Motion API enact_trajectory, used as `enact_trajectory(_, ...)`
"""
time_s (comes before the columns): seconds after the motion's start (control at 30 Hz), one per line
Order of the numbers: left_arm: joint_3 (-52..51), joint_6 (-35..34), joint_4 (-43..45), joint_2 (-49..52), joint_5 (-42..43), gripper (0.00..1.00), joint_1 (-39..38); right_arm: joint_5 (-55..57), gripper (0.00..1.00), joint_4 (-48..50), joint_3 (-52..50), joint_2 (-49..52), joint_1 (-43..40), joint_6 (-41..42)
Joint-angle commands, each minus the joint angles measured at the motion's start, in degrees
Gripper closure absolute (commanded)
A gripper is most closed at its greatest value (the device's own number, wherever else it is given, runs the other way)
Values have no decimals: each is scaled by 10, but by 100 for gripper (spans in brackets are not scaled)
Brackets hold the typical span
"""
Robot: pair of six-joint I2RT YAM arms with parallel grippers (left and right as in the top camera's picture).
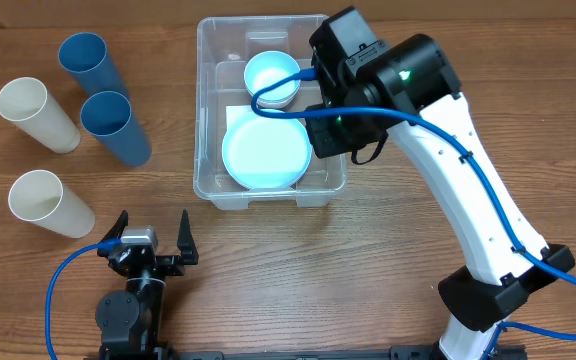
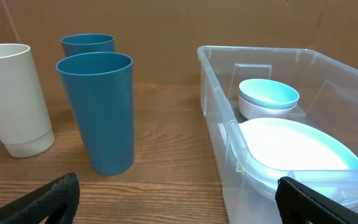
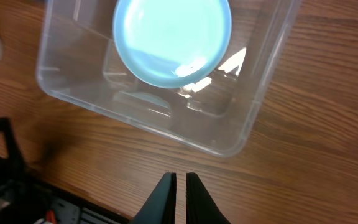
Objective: Pack container
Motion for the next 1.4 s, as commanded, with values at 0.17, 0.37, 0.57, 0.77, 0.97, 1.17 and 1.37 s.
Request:
enact_trajectory(0.17, -2, 13, 0, -5, -2, 0, 3, 111, 80, 120, -12, 72, 68, -102)
enact_trajectory(0.37, -2, 13, 0, -5, -2, 0, 3, 116, 61, 323, -12, 145, 50, -101)
enact_trajectory(0.57, -2, 13, 0, -5, -2, 0, 3, 105, 61, 437, -12, 242, 26, -101)
enact_trajectory(0.77, -2, 13, 0, -5, -2, 0, 3, 62, 62, 489, -12, 269, 7, -101)
enact_trajectory(0.97, -2, 13, 0, -5, -2, 0, 3, -33, 65, 509, -12, 286, 0, -123)
enact_trajectory(1.17, -2, 13, 0, -5, -2, 0, 3, -94, 67, 513, -12, 309, 0, -149)
enact_trajectory(1.37, -2, 13, 0, -5, -2, 0, 3, -92, 71, 529, -12, 331, -10, -147)
